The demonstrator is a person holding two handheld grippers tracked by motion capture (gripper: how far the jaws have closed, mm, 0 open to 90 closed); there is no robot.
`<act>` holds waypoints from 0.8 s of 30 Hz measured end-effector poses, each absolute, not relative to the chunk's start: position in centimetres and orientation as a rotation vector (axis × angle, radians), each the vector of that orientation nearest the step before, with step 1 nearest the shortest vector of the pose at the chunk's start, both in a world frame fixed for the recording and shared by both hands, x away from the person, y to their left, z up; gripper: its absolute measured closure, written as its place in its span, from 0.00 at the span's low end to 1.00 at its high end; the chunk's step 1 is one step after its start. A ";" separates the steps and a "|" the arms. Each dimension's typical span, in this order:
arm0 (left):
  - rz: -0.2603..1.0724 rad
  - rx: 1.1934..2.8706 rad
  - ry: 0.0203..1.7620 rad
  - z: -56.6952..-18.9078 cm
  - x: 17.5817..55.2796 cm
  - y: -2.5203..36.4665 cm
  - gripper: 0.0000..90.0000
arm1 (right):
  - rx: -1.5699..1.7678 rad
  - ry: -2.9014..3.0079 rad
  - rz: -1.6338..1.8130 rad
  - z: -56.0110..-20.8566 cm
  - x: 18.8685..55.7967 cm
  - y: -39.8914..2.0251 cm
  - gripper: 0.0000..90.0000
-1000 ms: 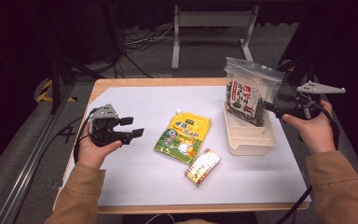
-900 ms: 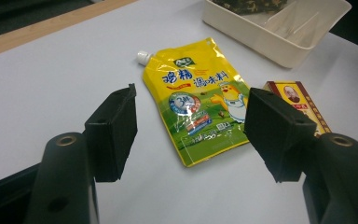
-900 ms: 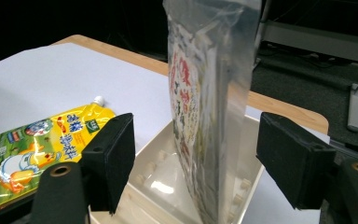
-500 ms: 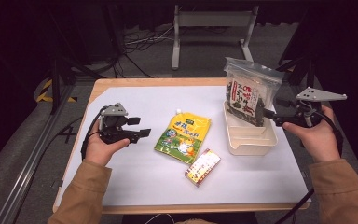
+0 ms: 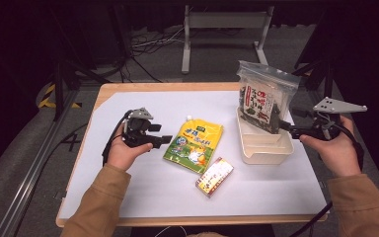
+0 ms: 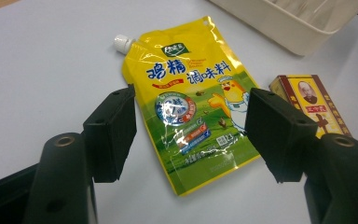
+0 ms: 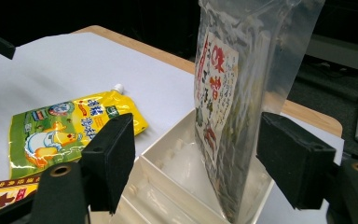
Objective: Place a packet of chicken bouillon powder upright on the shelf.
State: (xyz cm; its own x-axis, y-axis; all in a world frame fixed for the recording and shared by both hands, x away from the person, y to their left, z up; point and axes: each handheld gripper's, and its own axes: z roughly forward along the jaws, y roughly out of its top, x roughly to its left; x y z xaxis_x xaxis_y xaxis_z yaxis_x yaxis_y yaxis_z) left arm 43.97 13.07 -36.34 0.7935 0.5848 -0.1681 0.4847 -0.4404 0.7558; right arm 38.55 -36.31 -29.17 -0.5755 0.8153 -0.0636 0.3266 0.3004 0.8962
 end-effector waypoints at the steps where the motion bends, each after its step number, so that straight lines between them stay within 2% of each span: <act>1: 0.145 2.125 0.791 -36.6 44.2 12.8 0.39 | 1.013 2.052 1.232 -29.2 38.5 -36.3 0.32; 13: 0.122 2.143 0.858 -38.3 45.9 11.1 0.40 | 1.012 2.049 1.228 -29.5 37.6 -36.1 0.31; 24: 0.108 2.192 0.891 -39.8 46.7 9.9 0.37 | 1.002 2.053 1.243 -29.9 37.2 -35.8 0.30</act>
